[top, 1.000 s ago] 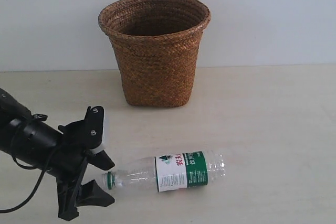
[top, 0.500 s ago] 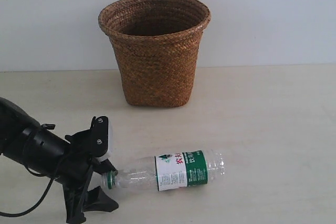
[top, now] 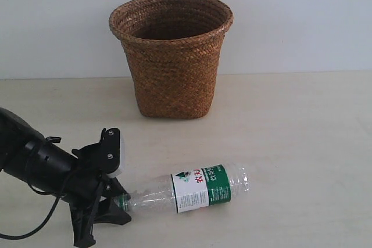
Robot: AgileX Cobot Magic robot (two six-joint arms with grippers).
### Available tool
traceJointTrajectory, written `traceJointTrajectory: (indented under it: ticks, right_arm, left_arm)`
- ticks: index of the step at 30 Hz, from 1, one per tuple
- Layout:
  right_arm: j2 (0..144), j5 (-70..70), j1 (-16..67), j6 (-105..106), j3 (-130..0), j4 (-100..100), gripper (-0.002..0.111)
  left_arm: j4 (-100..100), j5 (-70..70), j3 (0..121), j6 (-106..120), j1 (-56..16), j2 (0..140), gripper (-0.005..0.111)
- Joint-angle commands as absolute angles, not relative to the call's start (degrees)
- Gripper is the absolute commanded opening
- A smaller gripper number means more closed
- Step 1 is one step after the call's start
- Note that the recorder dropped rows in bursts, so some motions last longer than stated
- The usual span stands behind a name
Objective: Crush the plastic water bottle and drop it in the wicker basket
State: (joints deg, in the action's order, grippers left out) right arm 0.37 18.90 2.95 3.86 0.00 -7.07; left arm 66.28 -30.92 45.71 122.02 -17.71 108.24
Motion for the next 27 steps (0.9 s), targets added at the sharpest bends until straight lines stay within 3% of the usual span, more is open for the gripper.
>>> traceJointTrajectory:
  ticks: [1, 27]
  right_arm:
    - [0.0, 18.4, 2.9, 3.8, 0.0, -7.1, 0.000]
    - [0.0, 15.0, 2.9, 4.0, 0.0, -7.1, 0.000]
  left_arm:
    - [67.0, -31.5, 45.9, 122.2, -17.9, 108.3, 0.007]
    - [67.0, -31.5, 45.9, 122.2, -17.9, 108.3, 0.004]
